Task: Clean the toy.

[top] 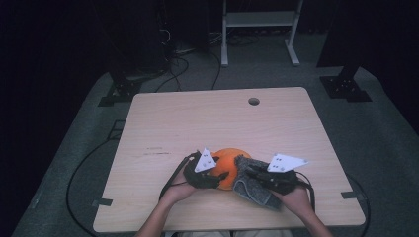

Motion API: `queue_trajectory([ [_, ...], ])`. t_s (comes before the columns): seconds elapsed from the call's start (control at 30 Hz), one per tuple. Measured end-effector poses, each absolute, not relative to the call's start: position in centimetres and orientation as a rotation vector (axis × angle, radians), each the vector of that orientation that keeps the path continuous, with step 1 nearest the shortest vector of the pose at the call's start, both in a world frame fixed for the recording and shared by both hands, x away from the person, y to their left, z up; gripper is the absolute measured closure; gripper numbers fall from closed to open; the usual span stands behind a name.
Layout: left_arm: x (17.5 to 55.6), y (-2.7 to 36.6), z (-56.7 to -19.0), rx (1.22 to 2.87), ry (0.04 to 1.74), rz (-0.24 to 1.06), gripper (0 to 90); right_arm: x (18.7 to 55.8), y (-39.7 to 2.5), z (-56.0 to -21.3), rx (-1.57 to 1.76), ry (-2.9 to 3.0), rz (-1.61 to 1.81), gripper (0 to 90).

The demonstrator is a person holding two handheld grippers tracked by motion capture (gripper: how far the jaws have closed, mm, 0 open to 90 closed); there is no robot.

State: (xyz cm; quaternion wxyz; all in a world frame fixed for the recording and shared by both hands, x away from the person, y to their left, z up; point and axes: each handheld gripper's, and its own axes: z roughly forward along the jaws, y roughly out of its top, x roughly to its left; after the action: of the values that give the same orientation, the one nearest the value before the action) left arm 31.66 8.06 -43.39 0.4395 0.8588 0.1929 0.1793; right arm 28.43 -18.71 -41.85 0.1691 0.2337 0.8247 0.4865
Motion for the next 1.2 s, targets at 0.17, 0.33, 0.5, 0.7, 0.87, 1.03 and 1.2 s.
queue_trajectory([
  [0.17, 31.8, 8.0, -43.4, 2.122, 0.483, 0.441, 38.5, 29.3, -19.4, -43.2, 0.710, 2.354, 1.304, 80.3],
  [0.33, 31.8, 8.0, -43.5, 2.119, 0.488, 0.442, 38.4, 30.2, -21.4, -44.1, 0.830, 2.352, 1.250, 80.5],
  [0.5, 31.9, 8.0, -43.7, 2.112, 0.504, 0.436, 37.9, 29.8, -21.6, -42.3, 0.831, 2.289, 1.514, 80.4],
  [0.7, 31.8, 7.8, -43.7, 2.114, 0.498, 0.441, 38.7, 30.5, -19.4, -43.2, 0.781, 2.337, 1.393, 80.3],
  [0.87, 31.7, 7.8, -43.6, 2.131, 0.488, 0.438, 39.1, 31.4, -21.4, -43.8, 0.896, 2.340, 1.338, 80.3],
  [1.03, 31.7, 8.0, -43.7, 2.135, 0.495, 0.427, 39.0, 31.9, -23.2, -45.1, 0.996, 2.350, 1.299, 80.2],
  [1.2, 31.9, 8.4, -43.8, 2.136, 0.492, 0.407, 38.7, 30.9, -21.5, -43.4, 0.860, 2.300, 1.460, 79.9],
])
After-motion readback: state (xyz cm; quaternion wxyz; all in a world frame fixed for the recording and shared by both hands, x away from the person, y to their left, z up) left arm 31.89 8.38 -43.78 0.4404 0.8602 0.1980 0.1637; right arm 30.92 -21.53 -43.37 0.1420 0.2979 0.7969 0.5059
